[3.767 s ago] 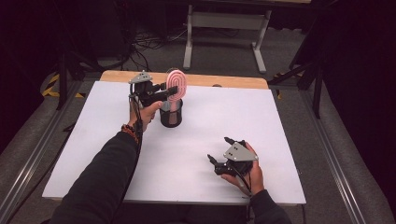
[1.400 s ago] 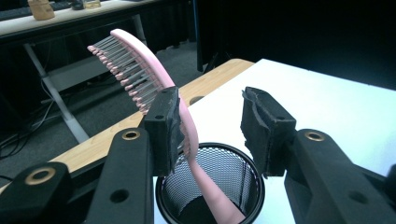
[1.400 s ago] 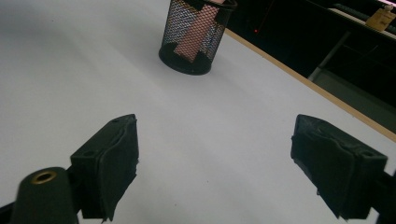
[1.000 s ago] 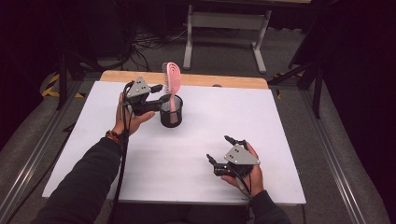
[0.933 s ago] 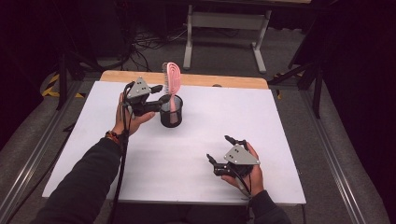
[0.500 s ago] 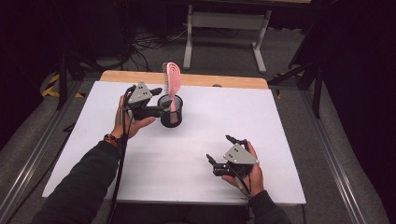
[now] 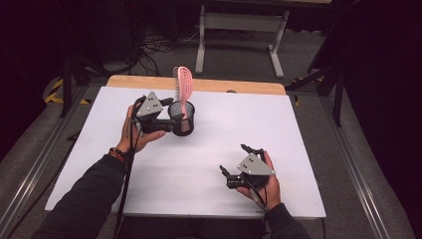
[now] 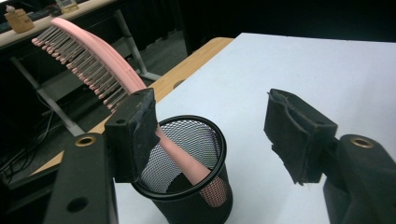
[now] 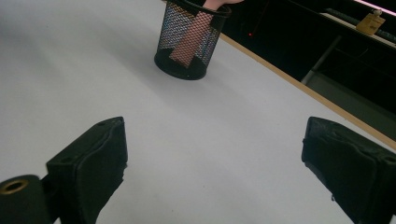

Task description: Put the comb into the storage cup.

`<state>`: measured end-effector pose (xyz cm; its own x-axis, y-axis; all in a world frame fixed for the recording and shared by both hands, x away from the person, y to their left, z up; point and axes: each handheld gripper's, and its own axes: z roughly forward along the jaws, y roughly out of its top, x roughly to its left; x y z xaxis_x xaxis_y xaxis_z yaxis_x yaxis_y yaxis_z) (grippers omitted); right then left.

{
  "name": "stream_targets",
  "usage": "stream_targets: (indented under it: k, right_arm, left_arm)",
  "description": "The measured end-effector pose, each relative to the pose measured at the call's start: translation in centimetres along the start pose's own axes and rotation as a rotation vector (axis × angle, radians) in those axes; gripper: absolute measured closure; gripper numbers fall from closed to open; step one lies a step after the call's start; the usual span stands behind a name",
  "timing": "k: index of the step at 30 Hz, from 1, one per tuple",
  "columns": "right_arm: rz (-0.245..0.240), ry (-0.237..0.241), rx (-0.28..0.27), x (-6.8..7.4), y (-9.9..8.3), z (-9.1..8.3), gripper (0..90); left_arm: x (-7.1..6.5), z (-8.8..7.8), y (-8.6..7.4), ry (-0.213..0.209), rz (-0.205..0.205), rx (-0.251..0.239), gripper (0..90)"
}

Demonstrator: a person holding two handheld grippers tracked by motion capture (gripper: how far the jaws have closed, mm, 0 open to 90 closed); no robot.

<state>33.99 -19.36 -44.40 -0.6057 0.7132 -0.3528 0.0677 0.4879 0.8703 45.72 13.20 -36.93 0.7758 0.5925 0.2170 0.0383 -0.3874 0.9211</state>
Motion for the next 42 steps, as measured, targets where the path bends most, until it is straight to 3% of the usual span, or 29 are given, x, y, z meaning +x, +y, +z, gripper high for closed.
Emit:
stream_targets:
  k: [8, 15, 42]
  right_arm:
    - [0.001, -0.001, 0.002, 0.0, 0.0, 0.0, 7.6]
    - [-0.001, -0.003, -0.001, 0.0, 0.0, -0.1, 6.7]
    - [-0.006, -0.003, -0.014, 0.0, 0.1, -0.3, 5.2]
  left_arm:
    - [-0.6, -0.2, -0.2, -0.009, 0.009, 0.007, 22.3]
    - [-0.9, -0.5, -0.7, -0.044, 0.016, 0.014, 12.3]
    - [-2.9, -2.3, -2.0, -0.062, 0.074, -0.017, 9.6]
